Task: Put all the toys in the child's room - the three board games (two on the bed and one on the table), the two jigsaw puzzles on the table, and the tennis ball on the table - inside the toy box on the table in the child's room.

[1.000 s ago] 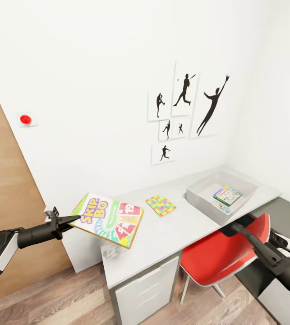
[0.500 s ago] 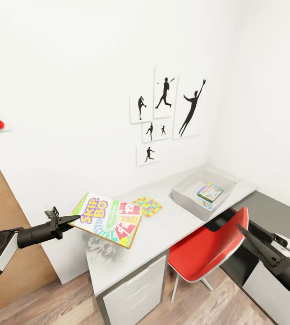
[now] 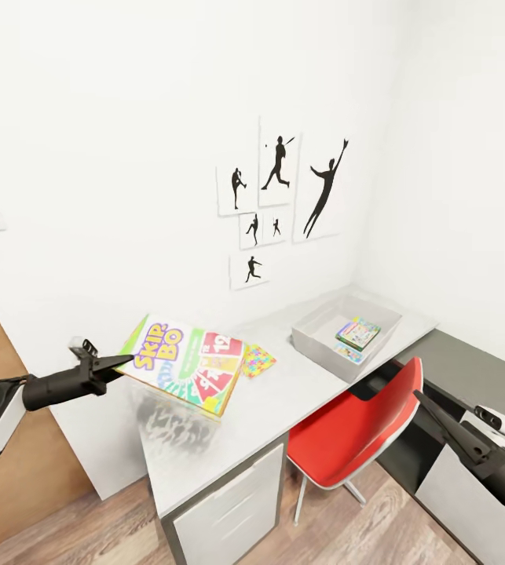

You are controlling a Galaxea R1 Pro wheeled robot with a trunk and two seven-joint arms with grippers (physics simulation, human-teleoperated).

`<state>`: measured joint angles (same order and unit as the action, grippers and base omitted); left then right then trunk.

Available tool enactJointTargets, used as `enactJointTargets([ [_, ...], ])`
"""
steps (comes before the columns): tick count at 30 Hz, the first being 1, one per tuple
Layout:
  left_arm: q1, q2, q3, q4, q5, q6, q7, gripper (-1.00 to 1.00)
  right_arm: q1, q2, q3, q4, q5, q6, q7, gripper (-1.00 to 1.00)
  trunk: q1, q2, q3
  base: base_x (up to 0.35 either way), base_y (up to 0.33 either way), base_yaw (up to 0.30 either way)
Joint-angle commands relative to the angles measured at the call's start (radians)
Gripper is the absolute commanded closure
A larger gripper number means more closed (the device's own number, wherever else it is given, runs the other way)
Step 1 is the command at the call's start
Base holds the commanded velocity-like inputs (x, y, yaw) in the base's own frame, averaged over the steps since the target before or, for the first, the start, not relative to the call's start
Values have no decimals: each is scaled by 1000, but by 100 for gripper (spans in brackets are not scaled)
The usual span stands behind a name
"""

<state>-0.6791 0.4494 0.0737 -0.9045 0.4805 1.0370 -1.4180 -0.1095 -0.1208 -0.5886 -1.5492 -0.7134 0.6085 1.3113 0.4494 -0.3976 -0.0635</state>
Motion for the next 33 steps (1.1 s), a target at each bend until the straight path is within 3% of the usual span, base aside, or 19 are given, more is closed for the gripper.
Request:
enactJointTargets([
  [1, -16, 0, -1, -4, -1, 10, 1, 100, -1, 0, 0, 0, -4, 9, 2, -100, 1, -2, -2, 0, 0, -2],
  [3, -59, -1, -3, -10, -1, 10, 2, 100, -1, -1, -1, 0, -4, 10, 2, -100, 1, -2, -2, 0, 0, -1],
  [4, -112, -3, -5, -15, 0, 10, 2, 100, -1, -3, -2, 0, -3, 11, 2, -100, 1, -2, -2, 0, 0, 0],
  [8, -135, -18, -7, -18, -1, 10, 4, 100, -1, -3, -6, 0, -2, 14, 1, -100, 1, -2, -2, 0, 0, 0],
  [18, -141, -37, -7, -19, -2, 10, 9, 100, -1, -1, -20, 0, -2, 15, 0, -100, 1, -2, -2, 0, -27, -8],
  [33, -142, -60, -6, -24, -2, 8, 14, 100, -1, -3, -21, 0, -1, 16, -1, -100, 1, -2, -2, 25, -282, -228],
])
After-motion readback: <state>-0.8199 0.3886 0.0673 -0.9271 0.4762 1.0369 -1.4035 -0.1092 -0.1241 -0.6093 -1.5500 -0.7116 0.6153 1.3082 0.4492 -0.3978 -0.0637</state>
